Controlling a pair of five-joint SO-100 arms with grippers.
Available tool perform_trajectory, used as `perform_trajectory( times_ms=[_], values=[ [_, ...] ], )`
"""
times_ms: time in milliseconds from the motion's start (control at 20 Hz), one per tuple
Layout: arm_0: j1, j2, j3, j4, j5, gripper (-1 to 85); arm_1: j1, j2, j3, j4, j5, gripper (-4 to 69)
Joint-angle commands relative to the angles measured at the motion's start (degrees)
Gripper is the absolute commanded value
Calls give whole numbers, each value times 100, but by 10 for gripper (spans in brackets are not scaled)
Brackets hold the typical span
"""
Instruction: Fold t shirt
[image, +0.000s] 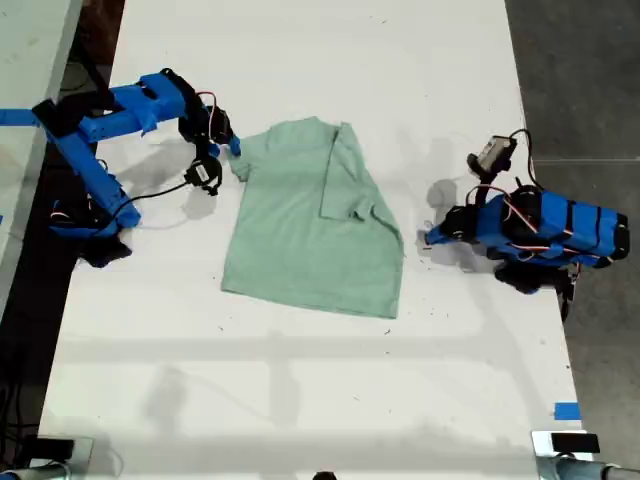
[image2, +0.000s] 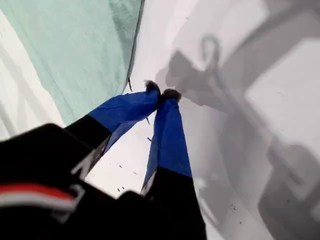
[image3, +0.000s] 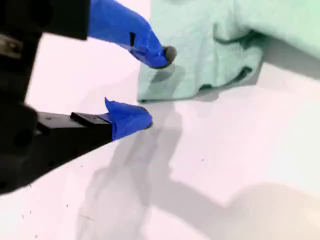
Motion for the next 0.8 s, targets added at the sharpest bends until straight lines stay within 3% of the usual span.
perform_trajectory(
  times_ms=[0,300,350,450,500,750],
  values=[
    [-299,-562,-457,-167,-44,-3,-35,44,193,-18,44,23],
    [167,-659,-1872,729,-141,-2,-44,44,193,-18,35,23],
    [246,-606,-2083,958,-167,36,-44,44,193,-18,35,23],
    [308,-580,-2408,1354,-246,246,-44,44,193,-18,35,23],
    [290,-545,-2408,1362,-246,263,-44,44,193,-18,44,23],
    [-35,-1046,-2224,1002,-352,204,-44,44,193,-18,35,23]
  ],
)
